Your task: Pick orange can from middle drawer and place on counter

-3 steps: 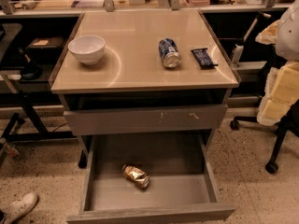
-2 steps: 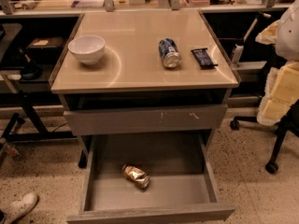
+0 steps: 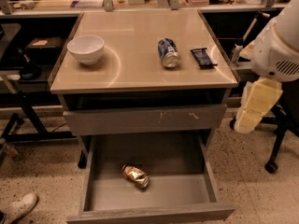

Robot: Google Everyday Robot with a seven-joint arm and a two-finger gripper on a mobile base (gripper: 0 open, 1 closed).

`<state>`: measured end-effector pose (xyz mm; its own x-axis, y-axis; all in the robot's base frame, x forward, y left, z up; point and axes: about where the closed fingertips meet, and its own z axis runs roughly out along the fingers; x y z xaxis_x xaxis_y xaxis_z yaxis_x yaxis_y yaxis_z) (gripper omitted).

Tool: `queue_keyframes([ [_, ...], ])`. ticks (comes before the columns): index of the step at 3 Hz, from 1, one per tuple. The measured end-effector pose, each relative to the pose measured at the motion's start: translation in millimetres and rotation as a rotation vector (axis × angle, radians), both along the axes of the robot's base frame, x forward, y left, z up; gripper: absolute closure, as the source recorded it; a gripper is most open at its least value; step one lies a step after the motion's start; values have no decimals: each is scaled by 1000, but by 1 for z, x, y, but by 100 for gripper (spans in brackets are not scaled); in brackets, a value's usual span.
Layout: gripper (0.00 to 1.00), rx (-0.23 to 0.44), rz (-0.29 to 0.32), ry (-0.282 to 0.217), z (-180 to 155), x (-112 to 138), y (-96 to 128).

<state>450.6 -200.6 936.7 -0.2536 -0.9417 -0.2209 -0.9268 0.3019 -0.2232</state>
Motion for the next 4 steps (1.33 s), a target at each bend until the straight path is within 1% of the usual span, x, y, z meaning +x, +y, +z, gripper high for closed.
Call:
queue_keyframes([
  [1,0,-4,-8,73,-60,10,21],
  [2,0,3,-13,168,-116,5,41],
  [3,0,1,-15,177,-120,3,40],
  [4,0,26,-9,222,-141,-1,50],
])
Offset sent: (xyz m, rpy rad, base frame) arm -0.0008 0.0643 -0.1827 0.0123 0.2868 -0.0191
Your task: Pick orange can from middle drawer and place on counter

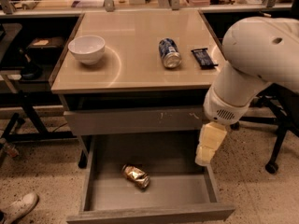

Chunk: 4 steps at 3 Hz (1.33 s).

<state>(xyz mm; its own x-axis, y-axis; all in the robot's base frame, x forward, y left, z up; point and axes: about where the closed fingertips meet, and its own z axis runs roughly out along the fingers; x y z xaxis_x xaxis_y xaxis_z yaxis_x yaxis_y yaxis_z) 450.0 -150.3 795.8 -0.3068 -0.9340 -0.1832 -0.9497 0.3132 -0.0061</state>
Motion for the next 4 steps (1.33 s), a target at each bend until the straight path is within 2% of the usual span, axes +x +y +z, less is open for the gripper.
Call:
queue_keyframes([
  [1,0,46,-22,58,-52,1,25],
  [2,0,90,-71,81,-99,10,43],
  [4,0,78,-55,72,-102,7,49],
])
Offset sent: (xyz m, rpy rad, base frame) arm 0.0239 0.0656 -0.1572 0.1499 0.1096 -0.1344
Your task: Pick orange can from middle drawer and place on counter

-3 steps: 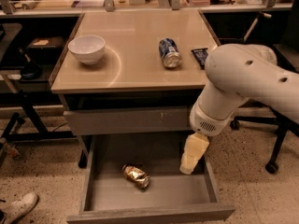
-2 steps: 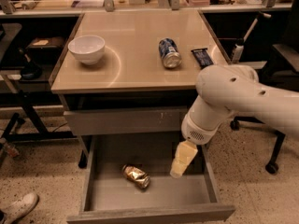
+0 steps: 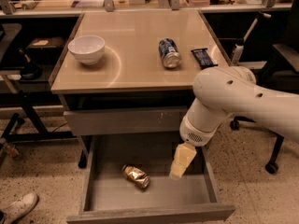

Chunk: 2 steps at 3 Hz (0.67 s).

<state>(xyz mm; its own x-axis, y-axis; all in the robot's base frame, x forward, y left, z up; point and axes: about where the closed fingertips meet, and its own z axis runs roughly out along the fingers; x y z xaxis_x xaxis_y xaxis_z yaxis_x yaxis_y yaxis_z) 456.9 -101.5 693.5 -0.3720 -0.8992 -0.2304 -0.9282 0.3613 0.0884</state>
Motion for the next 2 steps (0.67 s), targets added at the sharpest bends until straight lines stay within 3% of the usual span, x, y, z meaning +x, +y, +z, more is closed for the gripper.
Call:
queue_keyframes([
  [1,0,28,-7,19,-41,-7,26],
  [2,0,104,-24,-24,-71,10,50],
])
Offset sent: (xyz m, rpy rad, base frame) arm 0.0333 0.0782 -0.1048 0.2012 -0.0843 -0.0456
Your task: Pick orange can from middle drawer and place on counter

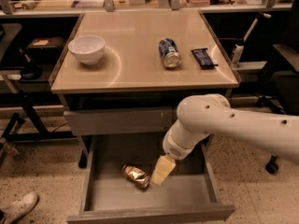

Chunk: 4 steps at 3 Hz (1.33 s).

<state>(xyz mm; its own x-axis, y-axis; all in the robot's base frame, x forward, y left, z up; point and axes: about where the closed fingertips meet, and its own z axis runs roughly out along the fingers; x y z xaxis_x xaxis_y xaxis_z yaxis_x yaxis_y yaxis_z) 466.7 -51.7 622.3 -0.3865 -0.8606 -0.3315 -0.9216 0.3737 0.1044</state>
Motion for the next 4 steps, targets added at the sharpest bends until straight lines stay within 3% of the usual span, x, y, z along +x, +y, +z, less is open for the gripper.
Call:
queue_keyframes([
  [1,0,54,-18,15,-30,11,17],
  [3,0,68,-13,35,-47,8,23],
  [4,0,116,-27,49,-81,11,39],
])
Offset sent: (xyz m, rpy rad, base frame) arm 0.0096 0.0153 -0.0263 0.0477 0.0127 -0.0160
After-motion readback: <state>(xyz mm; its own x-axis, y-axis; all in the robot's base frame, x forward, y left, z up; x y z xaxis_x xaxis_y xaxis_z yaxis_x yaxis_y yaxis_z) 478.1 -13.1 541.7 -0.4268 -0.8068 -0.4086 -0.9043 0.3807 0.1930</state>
